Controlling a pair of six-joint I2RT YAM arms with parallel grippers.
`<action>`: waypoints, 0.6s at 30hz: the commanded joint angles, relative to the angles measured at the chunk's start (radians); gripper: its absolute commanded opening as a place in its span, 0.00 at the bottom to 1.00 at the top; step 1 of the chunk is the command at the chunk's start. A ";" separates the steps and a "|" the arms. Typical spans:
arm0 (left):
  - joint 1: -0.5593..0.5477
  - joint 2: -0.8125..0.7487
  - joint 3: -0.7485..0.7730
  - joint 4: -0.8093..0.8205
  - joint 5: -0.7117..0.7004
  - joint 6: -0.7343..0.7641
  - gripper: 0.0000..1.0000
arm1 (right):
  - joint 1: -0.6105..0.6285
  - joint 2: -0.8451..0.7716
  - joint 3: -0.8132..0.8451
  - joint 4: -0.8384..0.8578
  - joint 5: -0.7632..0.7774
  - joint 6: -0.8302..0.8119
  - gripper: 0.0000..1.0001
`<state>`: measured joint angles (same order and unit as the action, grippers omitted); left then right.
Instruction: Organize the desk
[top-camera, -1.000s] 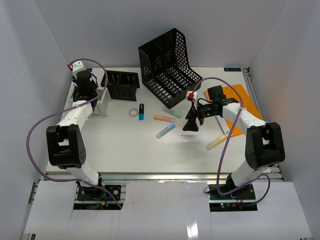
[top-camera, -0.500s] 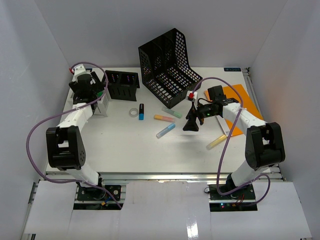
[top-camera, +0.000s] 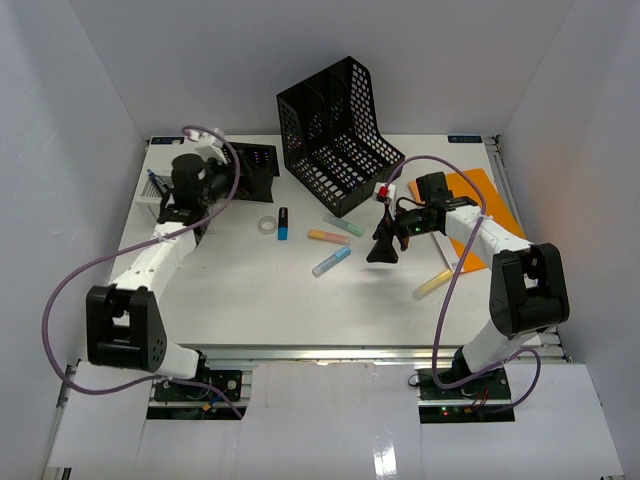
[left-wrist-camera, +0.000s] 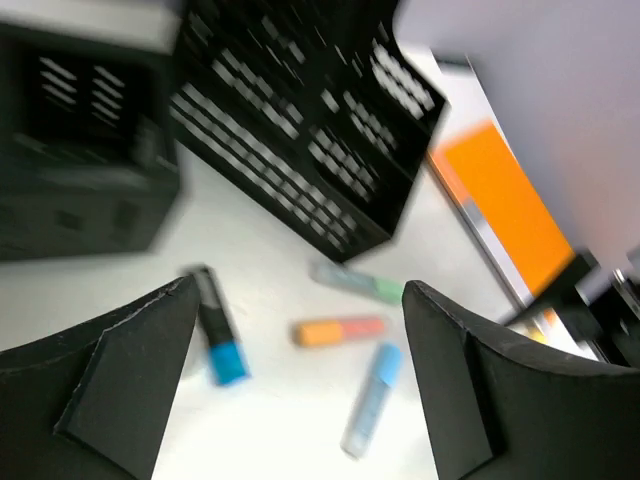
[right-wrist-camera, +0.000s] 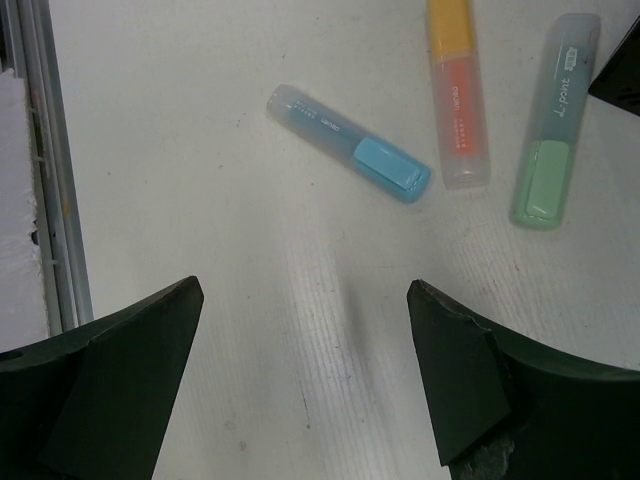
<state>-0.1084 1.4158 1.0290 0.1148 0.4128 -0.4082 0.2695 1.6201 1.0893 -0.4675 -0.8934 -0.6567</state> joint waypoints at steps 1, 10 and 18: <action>-0.091 0.139 -0.001 -0.030 0.072 -0.076 0.82 | -0.010 0.010 -0.003 0.021 -0.021 0.008 0.89; -0.205 0.392 0.188 -0.175 -0.151 -0.018 0.69 | -0.035 0.014 -0.003 0.021 -0.030 0.011 0.89; -0.263 0.527 0.328 -0.317 -0.340 0.031 0.69 | -0.038 0.019 -0.002 0.020 -0.032 0.010 0.89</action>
<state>-0.3519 1.9194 1.2817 -0.1094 0.2039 -0.4187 0.2356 1.6279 1.0882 -0.4652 -0.8944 -0.6525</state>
